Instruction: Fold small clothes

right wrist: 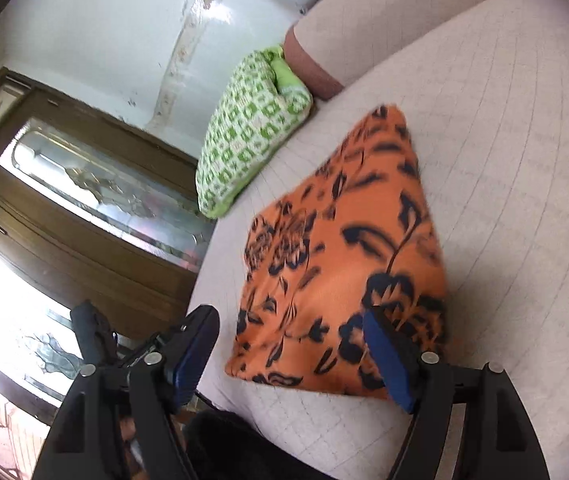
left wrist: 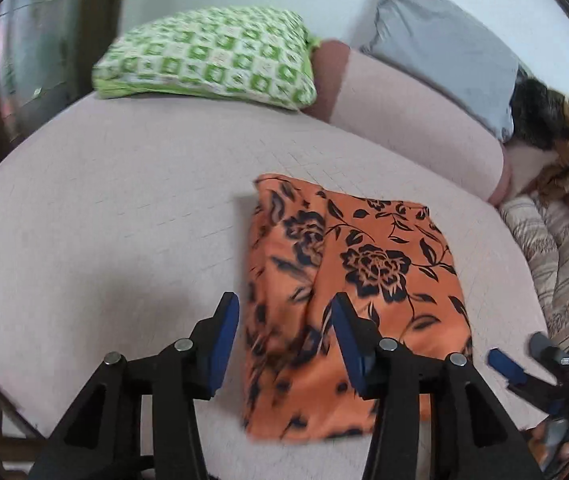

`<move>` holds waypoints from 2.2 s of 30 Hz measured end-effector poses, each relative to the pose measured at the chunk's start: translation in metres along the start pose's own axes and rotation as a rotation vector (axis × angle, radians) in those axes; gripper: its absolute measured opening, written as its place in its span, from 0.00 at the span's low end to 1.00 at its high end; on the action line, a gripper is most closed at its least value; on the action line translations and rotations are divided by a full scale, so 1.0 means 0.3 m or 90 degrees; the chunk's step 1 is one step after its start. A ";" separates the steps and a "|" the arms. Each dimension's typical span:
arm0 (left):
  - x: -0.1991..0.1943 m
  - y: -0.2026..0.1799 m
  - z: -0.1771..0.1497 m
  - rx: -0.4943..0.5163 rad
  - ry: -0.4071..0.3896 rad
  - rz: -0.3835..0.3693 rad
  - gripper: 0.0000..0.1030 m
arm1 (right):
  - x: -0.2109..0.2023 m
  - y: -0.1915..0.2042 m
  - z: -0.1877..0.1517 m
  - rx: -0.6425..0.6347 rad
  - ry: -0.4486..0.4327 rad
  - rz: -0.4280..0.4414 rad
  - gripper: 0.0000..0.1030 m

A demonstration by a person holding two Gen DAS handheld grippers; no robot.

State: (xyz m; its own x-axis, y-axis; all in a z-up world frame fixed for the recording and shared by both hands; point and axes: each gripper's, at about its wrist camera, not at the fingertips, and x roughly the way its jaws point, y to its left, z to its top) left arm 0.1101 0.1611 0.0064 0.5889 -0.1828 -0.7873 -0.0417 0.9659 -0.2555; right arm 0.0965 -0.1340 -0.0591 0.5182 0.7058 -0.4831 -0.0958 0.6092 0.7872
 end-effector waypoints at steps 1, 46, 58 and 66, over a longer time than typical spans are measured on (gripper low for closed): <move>0.045 0.000 0.015 0.001 0.017 -0.006 0.48 | -0.005 -0.012 0.015 0.003 0.000 -0.009 0.78; 0.141 0.160 -0.037 -0.066 0.061 -0.106 0.51 | 0.146 0.061 0.067 -0.059 0.087 -0.098 0.68; 0.284 0.167 0.261 -0.019 0.081 -0.138 0.17 | 0.213 -0.001 -0.019 -0.064 0.140 -0.099 0.69; 0.398 0.218 0.281 -0.020 0.115 -0.087 0.26 | 0.202 -0.030 -0.038 -0.061 0.139 -0.075 0.69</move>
State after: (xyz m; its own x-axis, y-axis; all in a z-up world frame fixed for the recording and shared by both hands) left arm 0.2458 0.2180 -0.0571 0.4372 -0.3446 -0.8307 0.0024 0.9241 -0.3821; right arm 0.1191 -0.0926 -0.0997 0.3363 0.6833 -0.6481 -0.1319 0.7155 0.6860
